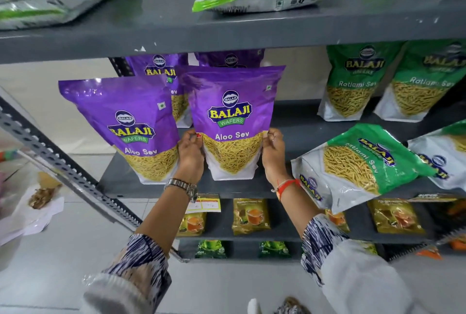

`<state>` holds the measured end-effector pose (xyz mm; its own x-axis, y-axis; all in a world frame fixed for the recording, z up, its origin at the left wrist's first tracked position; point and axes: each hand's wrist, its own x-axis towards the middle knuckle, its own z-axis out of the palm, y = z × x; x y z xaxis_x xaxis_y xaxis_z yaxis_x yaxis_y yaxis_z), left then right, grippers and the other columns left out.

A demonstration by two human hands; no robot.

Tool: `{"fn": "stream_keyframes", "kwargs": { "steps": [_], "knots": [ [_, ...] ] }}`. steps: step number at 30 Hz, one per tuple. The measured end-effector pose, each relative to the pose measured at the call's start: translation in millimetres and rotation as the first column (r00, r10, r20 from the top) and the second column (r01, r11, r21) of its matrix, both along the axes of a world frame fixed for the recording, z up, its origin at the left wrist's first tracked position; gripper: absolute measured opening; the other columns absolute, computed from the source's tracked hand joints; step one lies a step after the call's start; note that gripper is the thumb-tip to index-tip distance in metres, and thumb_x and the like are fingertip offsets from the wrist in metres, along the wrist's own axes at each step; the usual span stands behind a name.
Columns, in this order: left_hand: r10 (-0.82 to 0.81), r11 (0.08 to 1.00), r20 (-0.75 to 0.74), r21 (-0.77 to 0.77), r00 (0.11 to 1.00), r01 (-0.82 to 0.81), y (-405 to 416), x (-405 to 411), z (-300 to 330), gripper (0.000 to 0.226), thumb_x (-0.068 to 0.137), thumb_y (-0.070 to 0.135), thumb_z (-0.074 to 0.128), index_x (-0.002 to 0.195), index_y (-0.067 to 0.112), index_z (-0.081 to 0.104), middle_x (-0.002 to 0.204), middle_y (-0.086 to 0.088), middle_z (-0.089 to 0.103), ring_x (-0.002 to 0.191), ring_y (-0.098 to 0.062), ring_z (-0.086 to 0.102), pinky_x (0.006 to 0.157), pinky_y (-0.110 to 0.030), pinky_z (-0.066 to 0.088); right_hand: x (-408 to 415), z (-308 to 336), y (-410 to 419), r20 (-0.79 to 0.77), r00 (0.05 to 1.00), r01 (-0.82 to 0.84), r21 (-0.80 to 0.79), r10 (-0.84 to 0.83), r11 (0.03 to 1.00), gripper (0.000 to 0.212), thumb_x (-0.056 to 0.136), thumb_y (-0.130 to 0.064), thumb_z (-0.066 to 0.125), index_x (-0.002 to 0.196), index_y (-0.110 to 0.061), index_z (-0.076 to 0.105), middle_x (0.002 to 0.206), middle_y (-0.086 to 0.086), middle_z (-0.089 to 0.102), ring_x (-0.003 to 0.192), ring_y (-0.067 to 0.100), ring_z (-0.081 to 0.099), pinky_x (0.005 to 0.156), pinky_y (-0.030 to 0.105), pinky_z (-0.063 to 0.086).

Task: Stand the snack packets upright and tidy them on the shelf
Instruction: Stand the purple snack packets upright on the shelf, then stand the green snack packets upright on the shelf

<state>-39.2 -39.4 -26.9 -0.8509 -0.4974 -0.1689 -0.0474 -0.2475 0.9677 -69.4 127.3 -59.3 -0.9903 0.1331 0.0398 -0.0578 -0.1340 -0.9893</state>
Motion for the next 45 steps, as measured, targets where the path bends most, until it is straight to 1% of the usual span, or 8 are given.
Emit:
{"fn": "stream_keyframes", "kwargs": {
  "steps": [16,20,22,26,29,31,36,45],
  "knots": [
    [0.191,0.975,-0.056,-0.103,0.98,-0.196,48.6,48.2,-25.4,0.046,0.094,0.011,0.042,0.138,0.006,0.03,0.147,-0.015,0.036,0.133,-0.027,0.039,0.105,-0.028,0.035,71.4,25.5,48.2,-0.172,0.94,0.316,0.107,-0.295,0.943,0.029,0.089,-0.002,0.051,0.119,0.0,0.049,0.114,0.01,0.056,0.1,0.006,0.057,0.084,0.01,0.046],
    [0.339,0.902,-0.131,-0.238,0.932,-0.361,98.9,62.7,-28.4,0.044,0.092,0.01,0.045,0.132,-0.004,0.035,0.131,-0.022,0.035,0.123,-0.031,0.038,0.1,-0.024,0.035,87.0,27.0,112.9,-0.123,0.821,0.567,0.049,-0.558,0.823,0.021,0.087,0.001,0.052,0.108,-0.001,0.055,0.1,0.011,0.057,0.084,0.011,0.056,0.084,0.028,0.051],
    [0.34,0.903,-0.171,-0.214,0.925,-0.371,129.0,60.5,-27.1,0.032,0.092,0.009,0.044,0.122,-0.001,0.04,0.119,-0.013,0.037,0.112,-0.024,0.041,0.092,-0.018,0.04,85.0,23.0,145.6,0.001,0.787,0.616,0.06,-0.618,0.785,0.021,0.089,-0.002,0.05,0.097,-0.021,0.053,0.102,0.009,0.053,0.076,0.007,0.053,0.071,0.007,0.048],
    [-0.011,0.912,-0.226,-0.402,0.974,-0.083,186.7,33.6,-18.4,0.015,0.09,0.008,0.044,0.103,0.012,0.05,0.101,-0.01,0.049,0.1,-0.026,0.047,0.089,-0.038,0.036,76.1,3.2,182.4,0.341,0.662,0.735,-0.12,-0.668,0.667,0.022,0.086,-0.001,0.058,0.095,-0.015,0.043,0.11,0.018,0.051,0.089,0.026,0.058,0.076,0.021,0.05],
    [-0.095,0.413,0.096,-0.902,0.991,0.127,212.1,-7.9,-5.1,0.03,0.085,0.023,0.049,0.112,0.014,0.058,0.119,-0.014,0.052,0.118,-0.034,0.042,0.099,-0.045,0.027,75.0,-14.2,193.6,0.487,0.683,0.678,-0.144,-0.544,0.721,0.027,0.086,-0.009,0.061,0.109,-0.004,0.048,0.111,0.017,0.056,0.102,0.027,0.057,0.091,0.038,0.045],
    [-0.194,0.228,0.314,-0.907,0.929,0.354,221.0,-38.9,1.3,0.036,0.085,0.026,0.047,0.117,0.012,0.056,0.126,-0.016,0.054,0.121,-0.035,0.045,0.101,-0.045,0.032,74.7,-23.7,199.2,0.457,0.729,0.621,-0.129,-0.51,0.773,0.014,0.087,-0.011,0.061,0.091,-0.011,0.047,0.085,0.01,0.051,0.082,0.02,0.05,0.084,0.036,0.038],
    [-0.372,0.286,0.632,-0.619,0.68,0.732,237.2,-83.2,6.1,0.042,0.089,0.032,0.05,0.113,-0.002,0.059,0.127,-0.024,0.058,0.116,-0.036,0.054,0.097,-0.037,0.043,73.9,-34.1,214.3,0.485,0.795,0.538,-0.285,-0.365,0.793,0.012,0.093,-0.009,0.05,0.081,-0.008,0.049,0.077,0.011,0.053,0.07,0.02,0.052,0.062,0.031,0.047],
    [-0.411,0.417,0.649,-0.491,0.64,0.765,249.9,-73.0,3.0,0.037,0.09,0.027,0.053,0.1,-0.006,0.065,0.108,-0.022,0.065,0.095,-0.031,0.061,0.086,-0.036,0.048,62.5,-41.3,242.2,0.568,0.797,0.466,-0.364,-0.204,0.806,0.02,0.091,-0.006,0.053,0.072,-0.007,0.057,0.06,0.004,0.061,0.055,0.015,0.058,0.051,0.026,0.051]
  ]
}}
